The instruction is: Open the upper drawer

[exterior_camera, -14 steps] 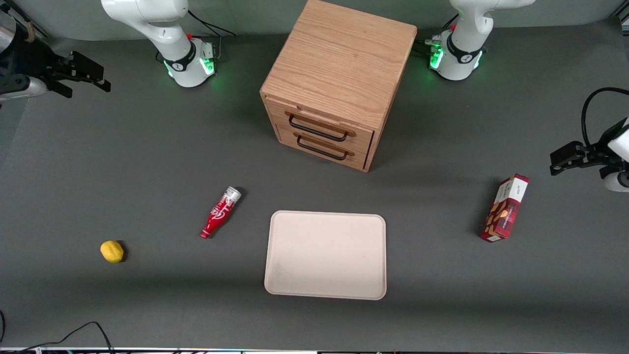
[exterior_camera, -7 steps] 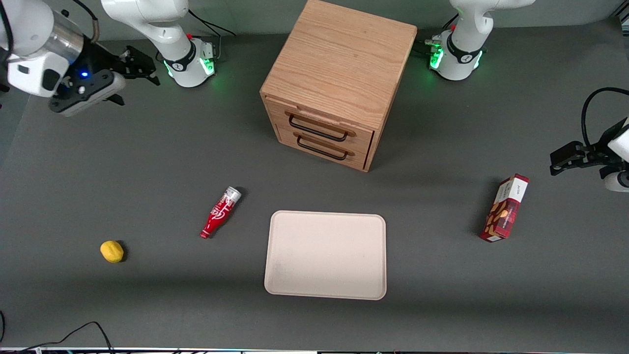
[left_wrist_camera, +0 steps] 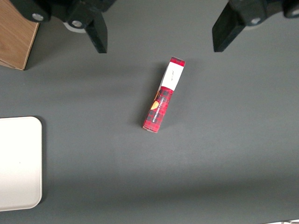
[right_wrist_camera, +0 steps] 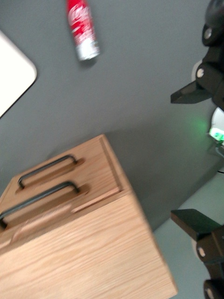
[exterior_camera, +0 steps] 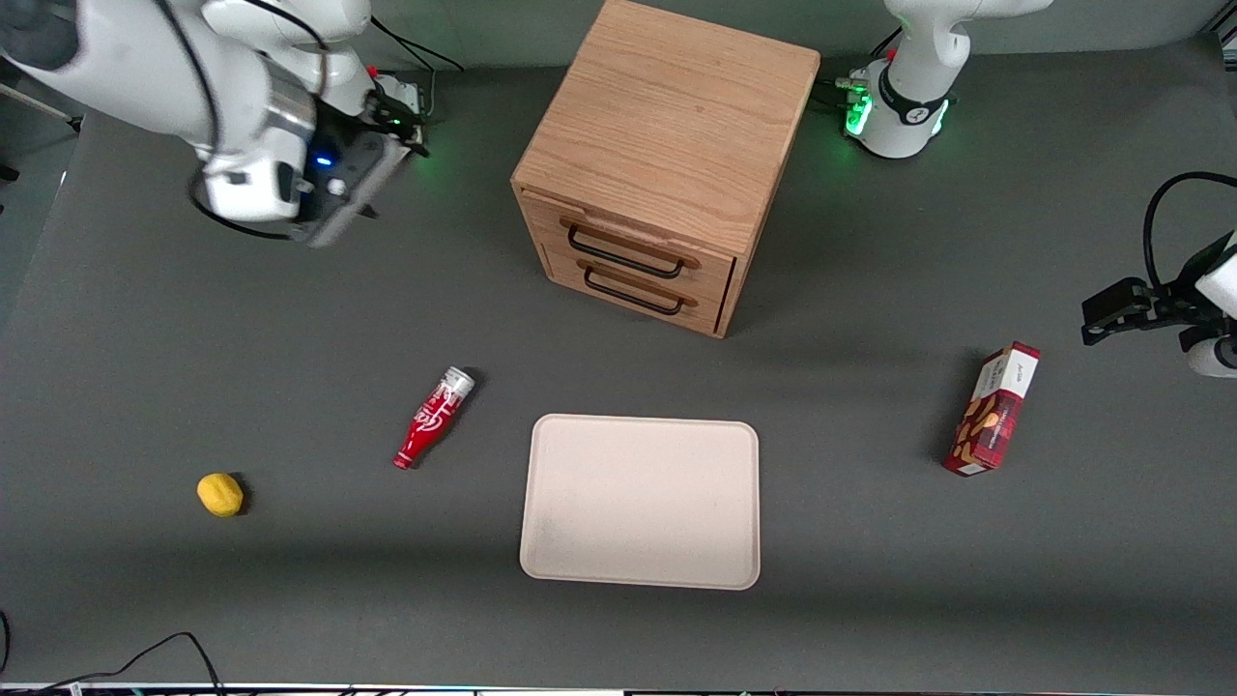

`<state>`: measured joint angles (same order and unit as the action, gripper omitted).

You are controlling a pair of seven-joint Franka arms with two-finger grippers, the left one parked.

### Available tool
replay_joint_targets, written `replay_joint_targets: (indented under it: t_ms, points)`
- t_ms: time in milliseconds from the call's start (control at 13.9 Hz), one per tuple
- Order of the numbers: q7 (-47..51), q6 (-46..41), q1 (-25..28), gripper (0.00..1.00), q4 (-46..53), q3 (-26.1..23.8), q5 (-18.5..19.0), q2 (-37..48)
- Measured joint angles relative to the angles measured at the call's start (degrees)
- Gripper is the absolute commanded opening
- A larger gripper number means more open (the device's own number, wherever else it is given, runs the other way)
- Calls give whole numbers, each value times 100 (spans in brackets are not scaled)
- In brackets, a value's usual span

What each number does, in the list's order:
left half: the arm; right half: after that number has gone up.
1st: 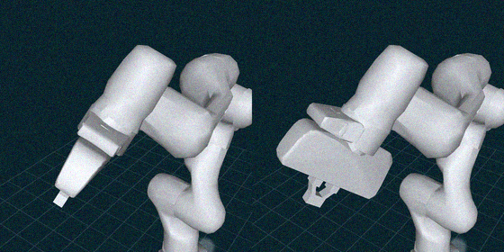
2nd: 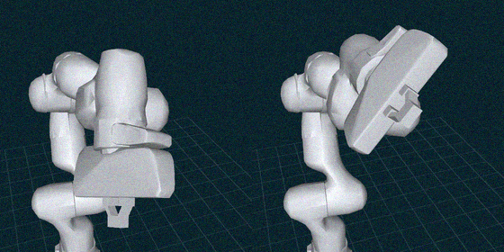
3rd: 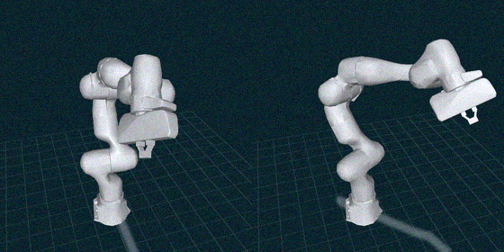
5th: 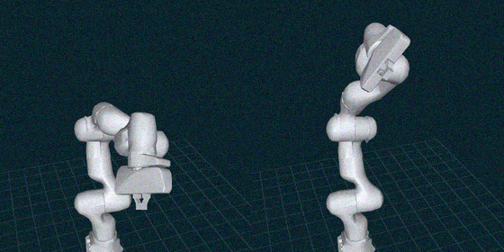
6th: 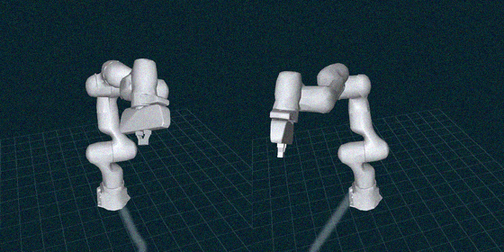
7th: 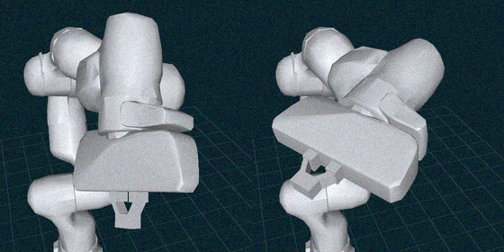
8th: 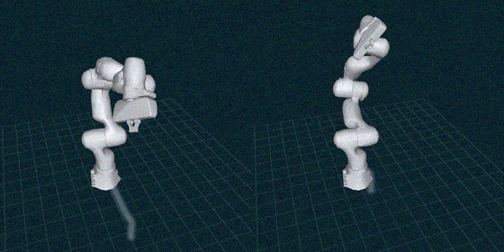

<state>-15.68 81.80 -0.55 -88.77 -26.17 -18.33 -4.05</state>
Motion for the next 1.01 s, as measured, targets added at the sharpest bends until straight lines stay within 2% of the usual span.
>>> replay_joint_targets:
  t_ms: [144,360,504,1008]
  points:
    - [-2,535,-2,100,309,-354,151,-671]
    - [-10,1488,0,100,484,-707,613,-1490]
    - [-14,1949,72,100,511,-814,706,-1860]
    - [-14,2144,289,100,542,-1224,951,-2195]
